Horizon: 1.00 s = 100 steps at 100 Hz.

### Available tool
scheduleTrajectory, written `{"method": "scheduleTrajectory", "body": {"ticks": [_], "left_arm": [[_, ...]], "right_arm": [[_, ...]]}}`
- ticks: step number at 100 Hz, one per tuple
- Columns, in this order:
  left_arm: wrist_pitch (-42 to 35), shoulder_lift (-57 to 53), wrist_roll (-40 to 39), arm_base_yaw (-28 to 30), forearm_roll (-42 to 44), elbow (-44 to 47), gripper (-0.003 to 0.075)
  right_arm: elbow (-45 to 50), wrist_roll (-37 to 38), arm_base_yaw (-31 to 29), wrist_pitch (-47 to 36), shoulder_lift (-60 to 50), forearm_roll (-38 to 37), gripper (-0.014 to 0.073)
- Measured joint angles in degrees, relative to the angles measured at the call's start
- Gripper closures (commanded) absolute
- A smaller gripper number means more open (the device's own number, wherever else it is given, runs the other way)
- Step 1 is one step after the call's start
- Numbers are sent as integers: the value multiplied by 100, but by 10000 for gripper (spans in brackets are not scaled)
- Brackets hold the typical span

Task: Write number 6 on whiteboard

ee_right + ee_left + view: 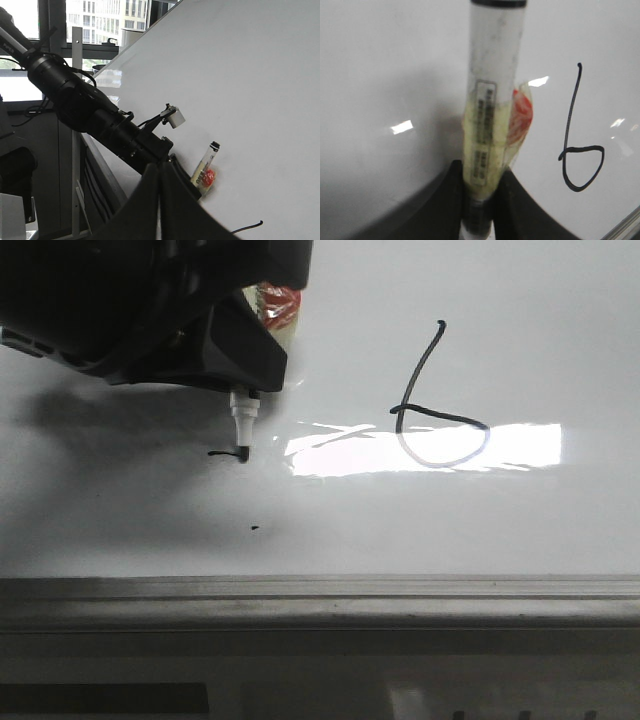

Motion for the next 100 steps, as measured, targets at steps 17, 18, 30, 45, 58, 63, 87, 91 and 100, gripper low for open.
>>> {"method": "scheduleTrajectory", "body": {"ticks": [17,18,30,45,58,63,87,91,100], "left_arm": [[-60,44,-14,-33,0,-12,741],[-70,44,-14,-33,0,-12,741],[-116,44,-14,-42,0,-18,741],[-189,54,-38,-56,0,-26,741],[-255,54,-38,-78,0,-32,741],[-255,54,-38,-78,0,-32,741],[-432,54,-45,-90,-9,-55,741],[-441,54,-45,-103,-9,-55,741],[-455,54,-45,-103,-13,-55,741]], "right_arm": [[0,10,0,0,0,0,655],[0,21,0,0,0,0,655],[0,33,0,0,0,0,655],[0,65,0,0,0,0,655],[0,65,0,49,0,0,655],[0,65,0,73,0,0,655],[223,78,0,-9,0,24,655],[263,78,0,-60,0,33,655],[319,88,0,-197,0,47,655]]}}
